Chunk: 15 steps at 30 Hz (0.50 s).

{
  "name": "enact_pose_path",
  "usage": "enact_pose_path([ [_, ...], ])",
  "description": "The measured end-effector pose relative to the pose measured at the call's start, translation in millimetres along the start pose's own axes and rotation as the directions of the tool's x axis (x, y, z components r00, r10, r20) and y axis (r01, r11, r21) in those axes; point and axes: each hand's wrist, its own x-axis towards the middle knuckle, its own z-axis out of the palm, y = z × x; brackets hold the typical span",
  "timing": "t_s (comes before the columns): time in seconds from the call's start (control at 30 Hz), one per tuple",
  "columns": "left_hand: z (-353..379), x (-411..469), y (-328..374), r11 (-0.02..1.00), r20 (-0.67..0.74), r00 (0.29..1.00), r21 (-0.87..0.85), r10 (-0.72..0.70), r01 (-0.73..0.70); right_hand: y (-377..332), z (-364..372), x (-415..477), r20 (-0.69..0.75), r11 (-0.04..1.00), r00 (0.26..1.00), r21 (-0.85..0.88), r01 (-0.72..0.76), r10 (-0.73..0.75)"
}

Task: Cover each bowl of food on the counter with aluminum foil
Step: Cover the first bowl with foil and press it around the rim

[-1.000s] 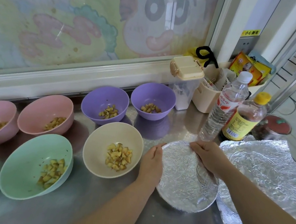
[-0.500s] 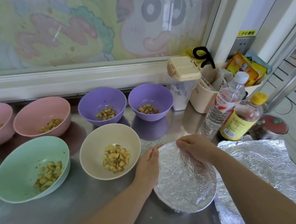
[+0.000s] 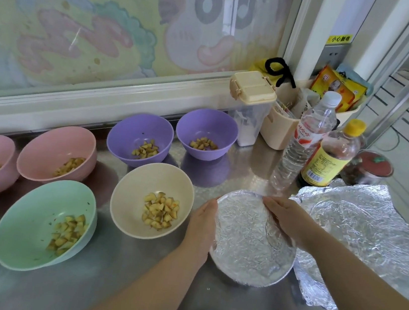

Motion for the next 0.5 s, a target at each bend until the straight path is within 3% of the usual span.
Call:
enact_pose_path([
  [0.27,-2,5,14,0.998,0.056,0.998,0.065,-0.03,0.026,9,9,-5,-0.093,0.999,0.994,0.013,-0.048,0.049],
  [0.4,-10,-1,15,1.0,0.066,0.998,0.016,-0.008,0.007,-4,8,-10,-0.144,0.965,0.984,-0.255,0.063,-0.102],
  [0.5,-17,-24,2,0.987,0.012,1.0,-0.159,-0.007,0.009,-23,22,-20,-0.044,0.84,0.972,-0.514,0.175,-0.23],
])
